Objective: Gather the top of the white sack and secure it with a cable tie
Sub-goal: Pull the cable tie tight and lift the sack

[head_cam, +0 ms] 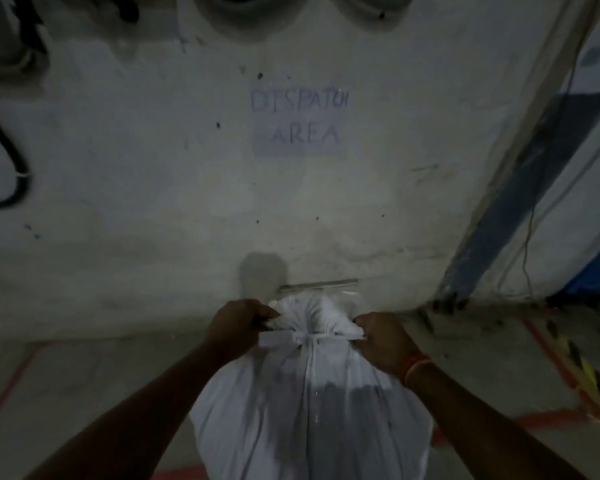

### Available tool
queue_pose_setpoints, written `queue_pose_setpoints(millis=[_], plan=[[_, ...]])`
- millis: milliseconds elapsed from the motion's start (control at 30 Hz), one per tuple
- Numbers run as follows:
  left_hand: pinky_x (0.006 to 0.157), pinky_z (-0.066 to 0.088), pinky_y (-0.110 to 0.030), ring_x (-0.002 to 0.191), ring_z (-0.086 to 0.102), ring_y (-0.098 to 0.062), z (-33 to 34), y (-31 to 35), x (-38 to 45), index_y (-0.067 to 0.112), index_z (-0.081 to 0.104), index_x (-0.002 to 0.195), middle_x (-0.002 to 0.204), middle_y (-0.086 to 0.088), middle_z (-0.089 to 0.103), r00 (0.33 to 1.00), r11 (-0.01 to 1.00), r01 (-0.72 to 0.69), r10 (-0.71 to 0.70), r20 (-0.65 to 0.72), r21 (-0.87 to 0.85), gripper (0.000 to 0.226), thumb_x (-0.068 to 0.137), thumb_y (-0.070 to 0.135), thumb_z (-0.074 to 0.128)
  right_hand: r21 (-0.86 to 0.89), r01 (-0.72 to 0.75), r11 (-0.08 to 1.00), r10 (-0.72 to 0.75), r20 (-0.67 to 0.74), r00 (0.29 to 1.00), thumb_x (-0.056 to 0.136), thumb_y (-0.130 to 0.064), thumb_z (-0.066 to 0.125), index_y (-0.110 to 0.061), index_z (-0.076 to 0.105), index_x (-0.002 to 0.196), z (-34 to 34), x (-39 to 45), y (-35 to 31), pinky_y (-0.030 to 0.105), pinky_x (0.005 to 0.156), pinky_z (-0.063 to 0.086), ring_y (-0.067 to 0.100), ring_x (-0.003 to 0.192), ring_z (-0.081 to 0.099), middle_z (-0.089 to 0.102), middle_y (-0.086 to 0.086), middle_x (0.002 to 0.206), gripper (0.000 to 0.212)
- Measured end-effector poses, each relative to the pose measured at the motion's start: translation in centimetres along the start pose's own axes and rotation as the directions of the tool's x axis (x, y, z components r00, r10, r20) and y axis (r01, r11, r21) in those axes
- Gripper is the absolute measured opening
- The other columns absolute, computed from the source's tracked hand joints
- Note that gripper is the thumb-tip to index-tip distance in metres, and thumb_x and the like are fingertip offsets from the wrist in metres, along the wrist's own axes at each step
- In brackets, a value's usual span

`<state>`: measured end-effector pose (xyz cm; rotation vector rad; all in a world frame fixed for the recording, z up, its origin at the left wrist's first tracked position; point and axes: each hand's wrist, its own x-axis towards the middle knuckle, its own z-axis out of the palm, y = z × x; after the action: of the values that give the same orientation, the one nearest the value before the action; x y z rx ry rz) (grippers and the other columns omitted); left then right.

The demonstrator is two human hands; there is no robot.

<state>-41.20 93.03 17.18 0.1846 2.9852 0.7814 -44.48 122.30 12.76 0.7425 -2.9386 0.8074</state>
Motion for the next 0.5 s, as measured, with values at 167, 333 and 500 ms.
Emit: queue_pose_setpoints(millis=[167, 333, 500], plan=[[0.085, 0.045, -0.011, 0.103, 0.068, -0.006, 13.3, -5.9, 2.0, 0.033, 0.074, 0.115, 0.113, 0.013, 0.072, 0.998, 0.998, 0.060, -0.061, 0.021, 0.031, 0.026, 0.090, 0.025, 0.071, -0.031, 0.102, 0.994, -0.101, 0.025, 0.995, 0.084, -0.030, 0.051, -0.016, 0.073, 0.066, 11.5, -0.3, 8.9, 0.025, 0.059, 0.048, 0.020, 0.057, 0.067, 0.071, 0.003, 0.063, 0.032], [0.079, 0.052, -0.019, 0.091, 0.068, -0.006, 25.9, -12.7, 3.1, 0.044, 0.073, 0.108, 0.095, 0.017, 0.069, 0.983, 0.990, 0.142, -0.141, 0.120, -0.002, 0.024, 0.084, 0.042, 0.068, 0.044, -0.193, 0.980, 0.179, 0.212, 0.961, 0.081, -0.029, 0.048, -0.010, 0.075, 0.097, 23.4, -1.2, 16.2, 0.026, 0.074, 0.044, 0.026, 0.095, 0.069, 0.075, 0.010, 0.100, 0.037], [0.078, 0.049, -0.017, 0.090, 0.067, -0.007, 36.5, -17.1, 4.0, 0.040, 0.074, 0.109, 0.095, 0.013, 0.070, 0.975, 0.982, 0.189, -0.191, 0.118, 0.022, 0.026, 0.087, 0.025, 0.072, 0.045, -0.283, 0.958, 0.267, 0.210, 0.940, 0.064, -0.015, 0.065, -0.017, 0.077, 0.078, 32.3, -2.8, 21.2, 0.021, 0.061, 0.052, 0.014, 0.066, 0.070, 0.073, -0.001, 0.071, 0.017]])
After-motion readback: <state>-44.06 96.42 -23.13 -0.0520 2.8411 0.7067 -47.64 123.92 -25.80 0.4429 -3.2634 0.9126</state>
